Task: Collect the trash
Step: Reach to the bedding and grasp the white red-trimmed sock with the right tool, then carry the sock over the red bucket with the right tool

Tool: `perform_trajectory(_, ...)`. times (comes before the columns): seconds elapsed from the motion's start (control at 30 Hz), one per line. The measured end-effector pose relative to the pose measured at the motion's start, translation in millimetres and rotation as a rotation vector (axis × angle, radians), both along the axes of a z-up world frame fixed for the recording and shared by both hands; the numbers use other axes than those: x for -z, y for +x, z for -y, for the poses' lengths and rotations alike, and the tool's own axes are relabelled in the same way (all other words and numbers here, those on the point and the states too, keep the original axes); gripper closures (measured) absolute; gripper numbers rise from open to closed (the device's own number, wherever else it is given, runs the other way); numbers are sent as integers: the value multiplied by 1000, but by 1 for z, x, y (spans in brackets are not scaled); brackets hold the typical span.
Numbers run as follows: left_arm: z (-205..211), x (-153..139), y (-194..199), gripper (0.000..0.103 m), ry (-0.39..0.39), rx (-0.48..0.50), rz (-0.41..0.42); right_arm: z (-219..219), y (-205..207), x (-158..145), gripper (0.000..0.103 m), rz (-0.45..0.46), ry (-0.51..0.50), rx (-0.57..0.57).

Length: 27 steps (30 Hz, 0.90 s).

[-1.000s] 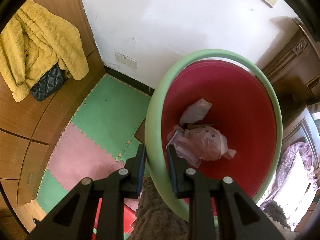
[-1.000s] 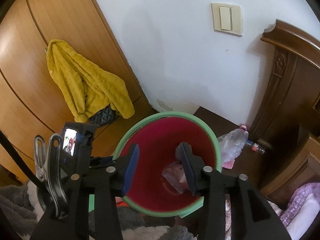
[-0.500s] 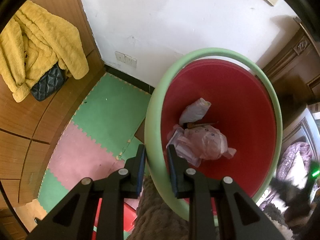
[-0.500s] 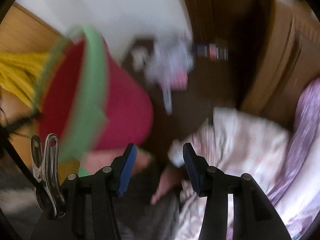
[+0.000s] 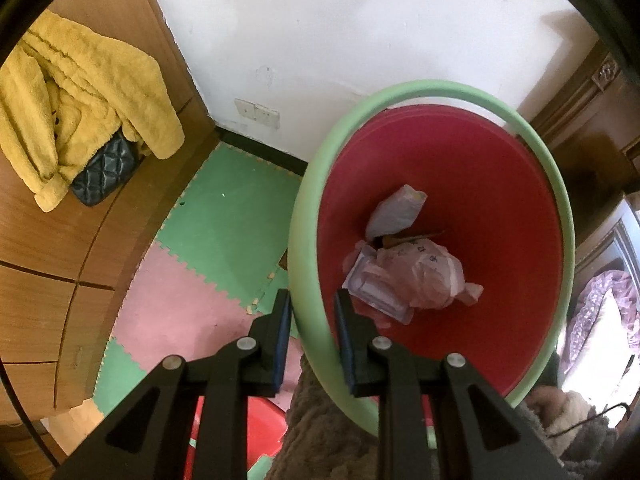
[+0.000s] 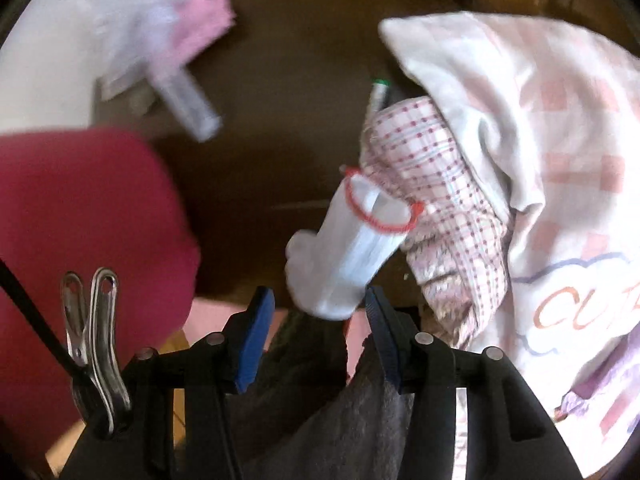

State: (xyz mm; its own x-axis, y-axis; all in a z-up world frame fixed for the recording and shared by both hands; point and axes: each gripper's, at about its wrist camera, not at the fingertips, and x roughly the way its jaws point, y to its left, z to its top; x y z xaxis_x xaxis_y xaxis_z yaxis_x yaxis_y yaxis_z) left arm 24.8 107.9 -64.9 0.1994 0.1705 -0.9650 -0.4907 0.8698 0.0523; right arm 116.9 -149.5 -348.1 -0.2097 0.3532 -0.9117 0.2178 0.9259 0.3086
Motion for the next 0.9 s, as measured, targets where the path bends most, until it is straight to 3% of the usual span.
perform_trajectory(0.1,0,-1,1,80,3,9,1,-5,5,5,83,-6,27,-21)
perform_trajectory(0.17,1,-1,1,80,3,11,-5,-9,8,1,92,9,23,-59)
perform_trajectory(0.3,-1,-2,2,80,-4,14,-1,1,14,-25,93,78,92,-53)
perform_trajectory(0.47,-6,-3,4,81,-20,14,12,19,12,-91,93,210,133,-45)
perform_trajectory(0.57,-6,-6,4,81,-25,16,26,33,9,-146,93,356,200,-28)
perform_trajectory(0.67,-7,-8,3,81,-41,7,43,42,-2,-211,93,589,272,-36)
perform_trajectory(0.8,-12,-7,2,81,-62,-17,56,14,-12,-282,93,798,266,-178)
perform_trajectory(0.9,-13,-7,0,81,-70,-35,74,-7,-13,-320,93,889,274,-274)
